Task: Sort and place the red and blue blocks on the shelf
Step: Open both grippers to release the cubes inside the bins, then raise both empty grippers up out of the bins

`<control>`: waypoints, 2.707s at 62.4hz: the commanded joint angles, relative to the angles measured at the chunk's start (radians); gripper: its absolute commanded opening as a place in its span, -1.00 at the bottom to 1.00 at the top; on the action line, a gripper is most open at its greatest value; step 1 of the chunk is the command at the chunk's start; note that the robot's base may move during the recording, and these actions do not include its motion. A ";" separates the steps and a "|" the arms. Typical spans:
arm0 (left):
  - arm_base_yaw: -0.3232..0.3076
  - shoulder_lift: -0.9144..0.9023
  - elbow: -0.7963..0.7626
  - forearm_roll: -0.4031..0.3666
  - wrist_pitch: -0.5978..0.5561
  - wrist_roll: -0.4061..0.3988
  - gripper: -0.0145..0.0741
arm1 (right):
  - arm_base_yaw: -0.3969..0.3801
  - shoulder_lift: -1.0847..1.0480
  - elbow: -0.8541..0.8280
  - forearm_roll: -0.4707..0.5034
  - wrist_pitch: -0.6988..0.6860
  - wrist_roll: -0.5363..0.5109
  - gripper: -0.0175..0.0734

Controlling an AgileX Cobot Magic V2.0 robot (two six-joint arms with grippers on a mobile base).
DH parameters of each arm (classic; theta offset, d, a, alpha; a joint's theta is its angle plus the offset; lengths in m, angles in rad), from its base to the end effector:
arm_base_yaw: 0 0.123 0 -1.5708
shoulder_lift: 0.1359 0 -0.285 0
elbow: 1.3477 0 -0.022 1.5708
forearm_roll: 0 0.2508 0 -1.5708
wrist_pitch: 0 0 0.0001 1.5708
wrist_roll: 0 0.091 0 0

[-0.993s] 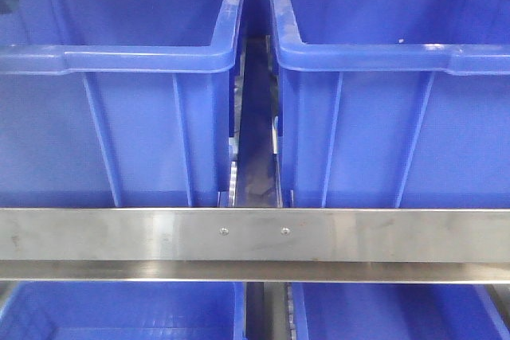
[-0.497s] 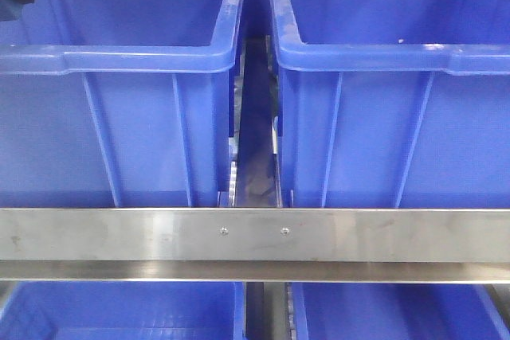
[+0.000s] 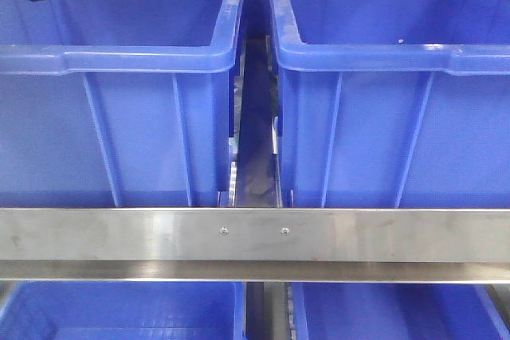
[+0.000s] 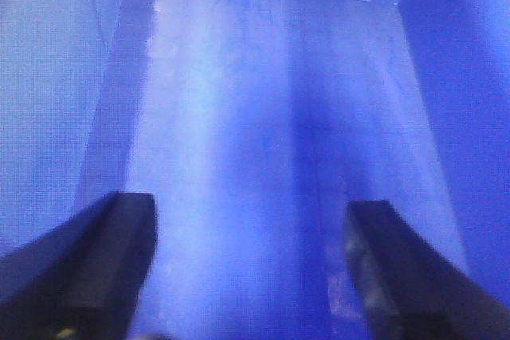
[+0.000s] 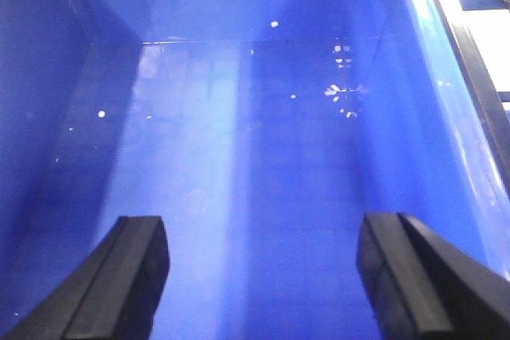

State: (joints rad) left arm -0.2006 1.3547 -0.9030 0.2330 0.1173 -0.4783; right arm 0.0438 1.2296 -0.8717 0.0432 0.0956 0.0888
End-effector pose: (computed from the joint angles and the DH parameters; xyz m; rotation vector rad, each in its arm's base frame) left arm 0.2945 -0.0574 0.2962 -0.0645 2.0576 -0.2504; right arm 0.2741 0.0124 0.3235 0.0825 1.9371 0.1209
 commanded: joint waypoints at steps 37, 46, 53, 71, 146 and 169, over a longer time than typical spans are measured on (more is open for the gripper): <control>-0.008 -0.034 -0.036 -0.008 -0.085 -0.003 -0.39 | 0.000 -0.024 -0.037 -0.011 -0.084 -0.007 -0.51; -0.008 -0.034 -0.036 -0.008 -0.087 -0.003 -0.39 | 0.000 -0.024 -0.036 -0.011 -0.084 -0.007 -0.51; -0.008 -0.034 -0.036 -0.008 -0.087 -0.003 -0.39 | 0.000 -0.024 -0.036 -0.011 -0.084 -0.007 -0.51; -0.008 -0.087 -0.036 -0.003 -0.052 -0.003 -0.39 | 0.000 -0.045 -0.035 -0.011 -0.062 -0.007 -0.51; -0.008 -0.608 0.357 0.022 0.022 -0.003 -0.39 | 0.000 -0.588 0.353 -0.060 -0.021 -0.013 -0.51; -0.008 -0.802 0.485 0.022 0.026 -0.003 -0.39 | 0.001 -0.717 0.433 -0.060 0.005 -0.013 -0.51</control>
State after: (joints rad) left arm -0.2006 0.5717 -0.4001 0.2500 0.2197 -0.4783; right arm 0.0438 0.5365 -0.4246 -0.0067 0.1703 0.0866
